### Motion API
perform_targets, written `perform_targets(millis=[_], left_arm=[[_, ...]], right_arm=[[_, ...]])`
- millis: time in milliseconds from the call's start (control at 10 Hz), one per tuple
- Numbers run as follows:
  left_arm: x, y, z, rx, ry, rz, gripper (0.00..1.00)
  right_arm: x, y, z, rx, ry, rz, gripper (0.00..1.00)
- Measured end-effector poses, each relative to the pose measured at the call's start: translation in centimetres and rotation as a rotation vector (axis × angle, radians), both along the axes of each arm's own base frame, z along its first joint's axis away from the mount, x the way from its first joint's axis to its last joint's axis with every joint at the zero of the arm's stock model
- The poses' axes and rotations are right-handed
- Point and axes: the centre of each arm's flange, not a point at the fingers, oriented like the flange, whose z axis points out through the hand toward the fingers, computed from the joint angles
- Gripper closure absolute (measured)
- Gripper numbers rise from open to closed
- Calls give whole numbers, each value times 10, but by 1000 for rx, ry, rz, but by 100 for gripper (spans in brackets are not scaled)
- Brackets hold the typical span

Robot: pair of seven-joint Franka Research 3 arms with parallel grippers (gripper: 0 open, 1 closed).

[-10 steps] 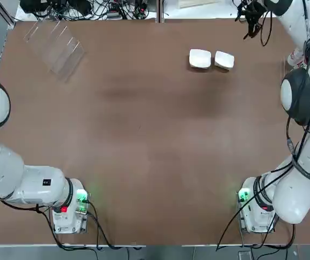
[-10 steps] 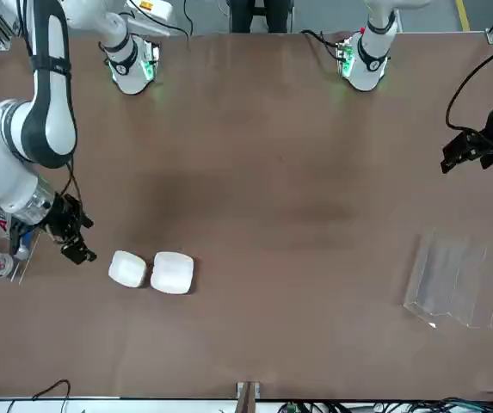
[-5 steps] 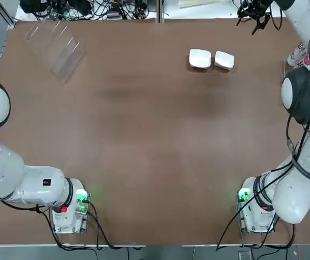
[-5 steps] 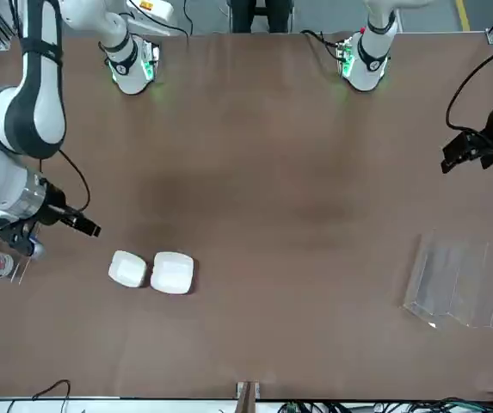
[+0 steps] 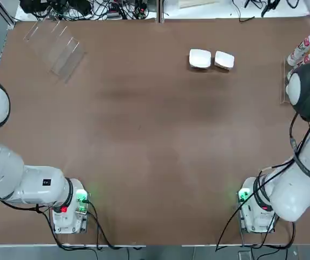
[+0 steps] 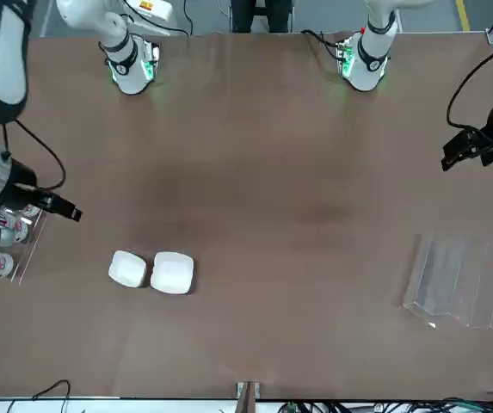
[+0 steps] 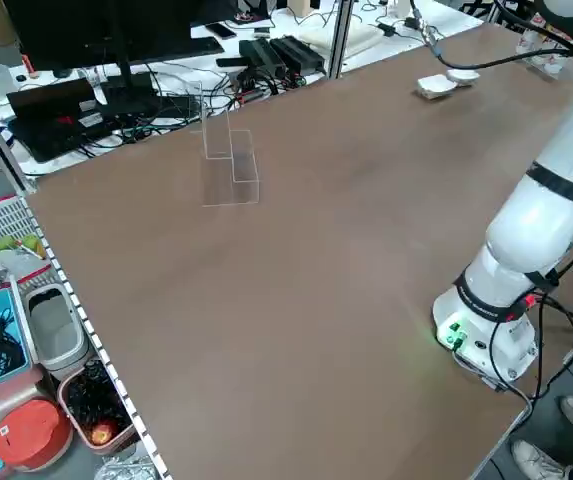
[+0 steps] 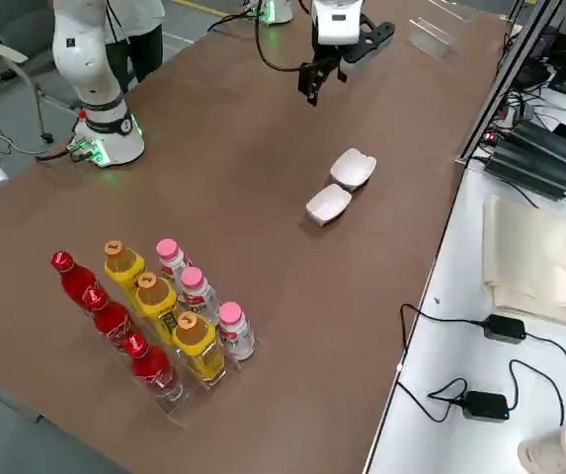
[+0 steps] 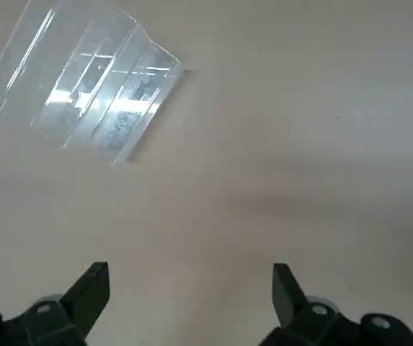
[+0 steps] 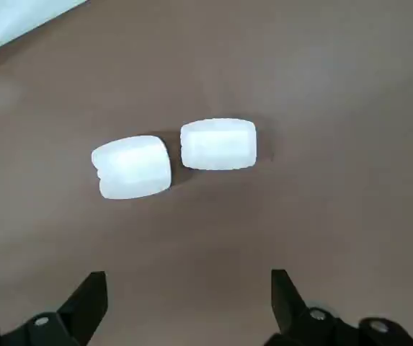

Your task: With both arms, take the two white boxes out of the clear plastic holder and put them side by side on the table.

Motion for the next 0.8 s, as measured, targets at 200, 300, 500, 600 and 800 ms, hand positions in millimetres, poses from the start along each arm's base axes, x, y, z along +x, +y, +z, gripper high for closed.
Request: perform_targets(millis=[200,300,500,600,800], left_arm=[[-1,-9,0,-1,0,-15,0],[-1,-10,0,-1,0,-18,0],[-1,-10,0,-1,-1,-18,0],[-1,-10,0,-1,-1,-18,0],[-1,-10,0,-1,-1,-18,0]], right_arm=[[-2,-20,21,-12,-20,32,0],[-6,-19,32,-48,-39,67,0],[-16,-13,56,-74,-79,113,0],[-21,-20,60,-85,-81,111,0],[-33,-33,61,-121,-70,106,0]])
